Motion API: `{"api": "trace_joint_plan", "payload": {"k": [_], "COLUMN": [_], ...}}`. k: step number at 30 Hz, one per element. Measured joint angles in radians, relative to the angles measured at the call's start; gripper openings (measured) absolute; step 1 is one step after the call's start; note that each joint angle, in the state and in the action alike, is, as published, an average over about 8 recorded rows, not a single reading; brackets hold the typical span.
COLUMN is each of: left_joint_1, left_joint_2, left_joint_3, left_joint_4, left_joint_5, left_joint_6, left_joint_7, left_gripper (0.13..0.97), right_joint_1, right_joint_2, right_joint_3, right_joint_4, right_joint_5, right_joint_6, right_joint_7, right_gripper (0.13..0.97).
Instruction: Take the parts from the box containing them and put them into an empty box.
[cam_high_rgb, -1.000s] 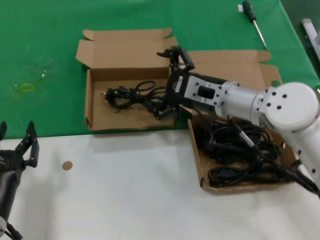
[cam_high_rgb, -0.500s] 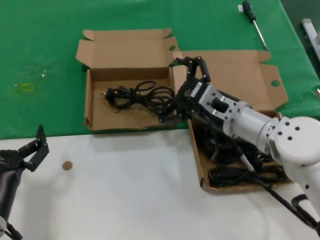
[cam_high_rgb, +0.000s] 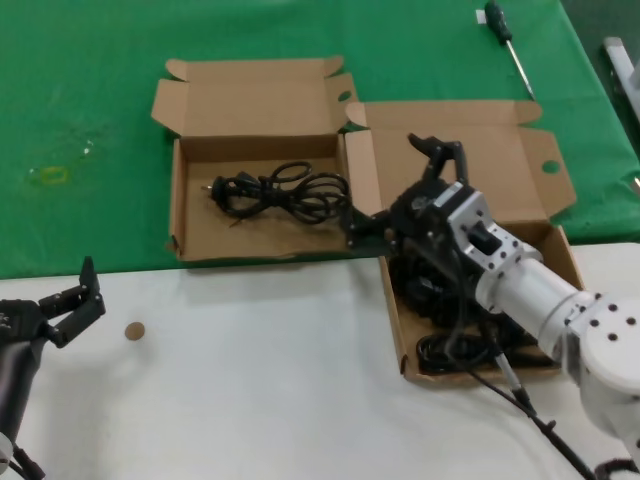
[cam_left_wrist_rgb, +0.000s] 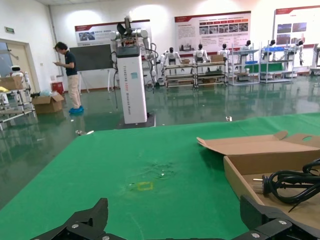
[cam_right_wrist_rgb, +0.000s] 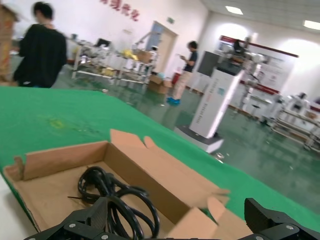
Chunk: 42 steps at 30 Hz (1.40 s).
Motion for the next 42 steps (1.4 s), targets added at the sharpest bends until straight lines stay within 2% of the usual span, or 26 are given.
{"api": "trace_joint_plan", "payload": {"k": [5,26,42], "left_joint_1": [0.0,0.0,0.0], "left_joint_2": [0.0,0.0,0.0], "left_joint_3": [0.0,0.0,0.0], "left_joint_4": [0.0,0.0,0.0], "left_joint_5": [0.0,0.0,0.0], "left_joint_6": [0.0,0.0,0.0], "left_joint_7": [0.0,0.0,0.0], "left_gripper": [0.928,0.966,0.966], "right_joint_1": [-0.066,-0.334,-0.359], "right_joint_2": [-0.002,-0.008,-0.008], "right_joint_3": [0.034,0.172,0.185], "right_joint_4": [0.043,0.216,0.232], "right_joint_5": [0.029,0.149,0.16], "right_joint_6": [0.05,0.251,0.27], "right_joint_7": [0.023,0.119,0.128], "right_gripper": [0.966,0.966,0.966]}}
